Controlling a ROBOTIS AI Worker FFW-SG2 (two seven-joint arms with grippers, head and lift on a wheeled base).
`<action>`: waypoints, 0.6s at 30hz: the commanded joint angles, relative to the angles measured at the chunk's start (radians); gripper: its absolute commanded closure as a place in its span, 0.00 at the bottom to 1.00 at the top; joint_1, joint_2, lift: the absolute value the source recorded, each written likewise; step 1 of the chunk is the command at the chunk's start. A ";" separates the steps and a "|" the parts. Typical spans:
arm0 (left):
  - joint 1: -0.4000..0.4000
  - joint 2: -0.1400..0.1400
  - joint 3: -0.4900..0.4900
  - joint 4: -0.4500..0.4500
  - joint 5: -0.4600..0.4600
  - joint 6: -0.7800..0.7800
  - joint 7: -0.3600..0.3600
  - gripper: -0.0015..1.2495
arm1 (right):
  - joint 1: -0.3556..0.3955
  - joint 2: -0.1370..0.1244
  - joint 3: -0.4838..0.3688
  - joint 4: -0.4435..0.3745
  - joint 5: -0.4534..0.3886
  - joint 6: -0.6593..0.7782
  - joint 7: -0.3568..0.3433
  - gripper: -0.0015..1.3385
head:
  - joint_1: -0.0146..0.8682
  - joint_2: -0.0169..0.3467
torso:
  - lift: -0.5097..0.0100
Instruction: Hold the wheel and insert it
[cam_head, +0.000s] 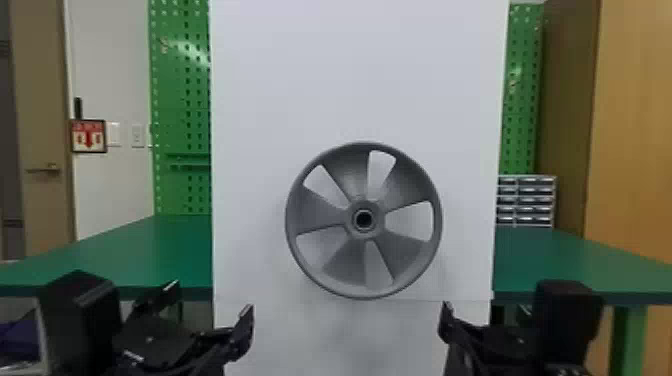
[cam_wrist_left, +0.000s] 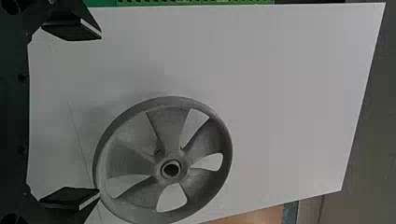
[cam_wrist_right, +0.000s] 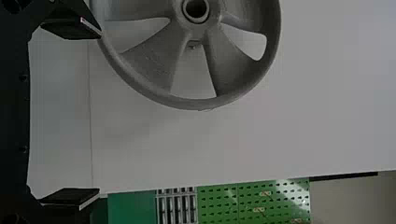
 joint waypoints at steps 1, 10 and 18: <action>0.000 -0.002 0.002 0.000 -0.004 0.000 0.000 0.08 | 0.076 -0.014 -0.001 0.026 0.010 -0.105 0.000 0.09 | 0.13 0.09 | 0.13; 0.004 -0.002 0.010 0.000 -0.013 0.006 0.000 0.08 | 0.197 -0.072 -0.008 0.121 0.003 -0.291 0.003 0.09 | 0.13 0.09 | 0.13; 0.012 -0.002 0.013 0.000 -0.013 0.006 0.000 0.08 | 0.246 -0.055 0.017 0.167 0.037 -0.372 0.003 0.09 | 0.13 0.09 | 0.13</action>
